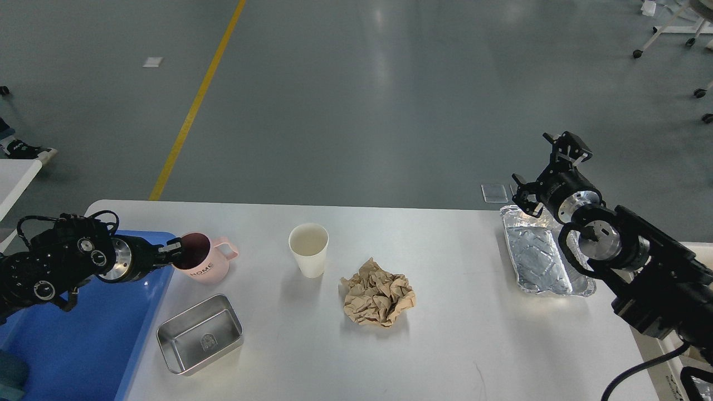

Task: Tidy desktop
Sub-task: 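Grasp the pink mug with the left gripper, then lift the pink mug and lower it into the blue tray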

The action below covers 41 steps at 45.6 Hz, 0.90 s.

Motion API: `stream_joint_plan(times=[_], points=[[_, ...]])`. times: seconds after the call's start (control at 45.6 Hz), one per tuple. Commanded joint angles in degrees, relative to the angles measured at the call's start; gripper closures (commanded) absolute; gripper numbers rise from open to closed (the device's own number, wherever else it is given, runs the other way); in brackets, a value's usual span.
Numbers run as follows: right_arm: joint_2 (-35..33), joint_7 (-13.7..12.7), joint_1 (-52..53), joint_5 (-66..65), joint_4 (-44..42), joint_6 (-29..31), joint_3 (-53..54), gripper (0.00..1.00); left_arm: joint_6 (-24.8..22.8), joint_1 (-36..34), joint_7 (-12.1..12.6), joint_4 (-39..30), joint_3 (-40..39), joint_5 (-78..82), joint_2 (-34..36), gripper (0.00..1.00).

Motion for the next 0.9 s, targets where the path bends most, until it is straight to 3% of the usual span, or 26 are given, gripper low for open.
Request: stream_joint_plan(times=[0.0, 0.176, 0.505, 0.68, 0.878], points=[[0.0, 0.0, 0.0, 0.0, 0.0, 0.0, 0.0, 0.0, -0.4, 0.1, -0.1, -0.3, 0.1, 0.1, 0.3, 1.0], [-0.1, 0.0, 0.0, 0.0, 0.0, 0.0, -0.1, 0.0, 0.0, 0.0, -1.9, -0.3, 1.0, 0.3, 0.4, 1.0], [-0.2, 0.0, 0.0, 0.0, 0.0, 0.0, -0.1, 0.0, -0.7, -0.4, -2.9, -1.4, 1.7, 0.4, 1.9, 1.0], [-0.3, 0.0, 0.1, 0.0, -0.1, 0.0, 0.0, 0.0, -0.7, -0.2, -2.6, -11.2, 1.7, 0.4, 9.6, 1.0], [-0.3, 0.0, 0.2, 0.0, -0.1, 0.0, 0.0, 0.0, -0.4, -0.1, -2.3, -27.6, 1.6, 0.4, 26.0, 1.0]])
